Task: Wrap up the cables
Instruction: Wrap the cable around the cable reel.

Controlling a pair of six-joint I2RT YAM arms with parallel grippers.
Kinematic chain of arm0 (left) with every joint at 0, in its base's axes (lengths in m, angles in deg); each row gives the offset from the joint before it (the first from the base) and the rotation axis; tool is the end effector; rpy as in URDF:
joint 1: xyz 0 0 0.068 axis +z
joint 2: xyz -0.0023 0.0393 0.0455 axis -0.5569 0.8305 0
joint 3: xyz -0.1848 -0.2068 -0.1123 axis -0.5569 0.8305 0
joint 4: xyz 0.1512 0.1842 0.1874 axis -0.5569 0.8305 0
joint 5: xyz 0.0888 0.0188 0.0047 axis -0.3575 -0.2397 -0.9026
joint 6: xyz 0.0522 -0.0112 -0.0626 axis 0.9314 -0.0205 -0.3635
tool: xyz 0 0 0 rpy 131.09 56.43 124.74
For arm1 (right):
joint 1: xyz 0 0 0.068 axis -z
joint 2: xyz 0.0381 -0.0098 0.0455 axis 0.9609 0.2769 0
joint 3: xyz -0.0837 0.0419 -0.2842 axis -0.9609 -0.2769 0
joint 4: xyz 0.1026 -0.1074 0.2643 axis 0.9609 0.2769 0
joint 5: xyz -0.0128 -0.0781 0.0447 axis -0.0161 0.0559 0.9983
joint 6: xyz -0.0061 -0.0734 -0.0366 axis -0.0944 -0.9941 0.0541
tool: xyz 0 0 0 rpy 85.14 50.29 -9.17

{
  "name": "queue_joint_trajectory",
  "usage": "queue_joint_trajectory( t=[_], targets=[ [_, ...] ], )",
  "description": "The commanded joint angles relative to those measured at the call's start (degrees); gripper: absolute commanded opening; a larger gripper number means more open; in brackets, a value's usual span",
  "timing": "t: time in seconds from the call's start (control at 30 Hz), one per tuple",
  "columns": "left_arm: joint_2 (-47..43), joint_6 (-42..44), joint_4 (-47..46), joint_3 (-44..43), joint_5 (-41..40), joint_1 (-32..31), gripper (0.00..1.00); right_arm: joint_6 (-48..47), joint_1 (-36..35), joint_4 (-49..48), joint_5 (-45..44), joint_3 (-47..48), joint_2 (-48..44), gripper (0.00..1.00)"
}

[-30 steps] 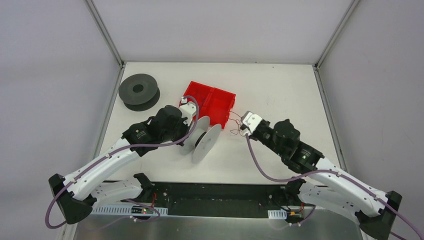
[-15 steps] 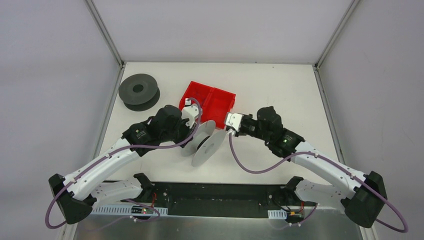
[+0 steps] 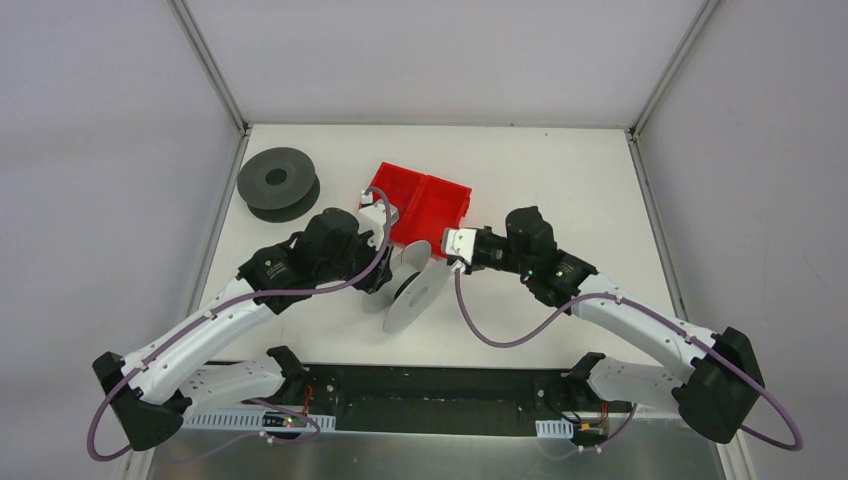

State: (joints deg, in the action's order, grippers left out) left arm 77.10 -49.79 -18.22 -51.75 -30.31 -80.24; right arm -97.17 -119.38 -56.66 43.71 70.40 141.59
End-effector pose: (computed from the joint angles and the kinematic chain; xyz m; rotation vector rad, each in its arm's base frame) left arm 0.1771 -0.1897 0.3435 0.7283 2.0768 -0.5941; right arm 0.2075 0.2494 0.3089 -1.5390 0.8428 0.1731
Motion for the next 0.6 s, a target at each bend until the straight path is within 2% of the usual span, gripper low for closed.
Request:
queue_joint_trajectory(
  t=[0.0, 0.2, 0.57],
  targets=[
    [-0.4, -3.6, -1.0, -2.9, -0.2, 0.6, 0.41, -0.3, 0.0, -2.1, 6.1, 2.8, 0.0, 0.0],
    [0.9, -4.9, -1.5, -2.4, 2.8, 1.1, 0.43, -1.2, -0.8, -0.6, 6.5, 2.7, 1.9, 0.0],
    [2.6, -6.3, -3.4, -1.6, 2.3, 1.8, 0.44, -1.6, -1.9, -1.9, 6.3, 2.1, 3.7, 0.0]
  ],
)
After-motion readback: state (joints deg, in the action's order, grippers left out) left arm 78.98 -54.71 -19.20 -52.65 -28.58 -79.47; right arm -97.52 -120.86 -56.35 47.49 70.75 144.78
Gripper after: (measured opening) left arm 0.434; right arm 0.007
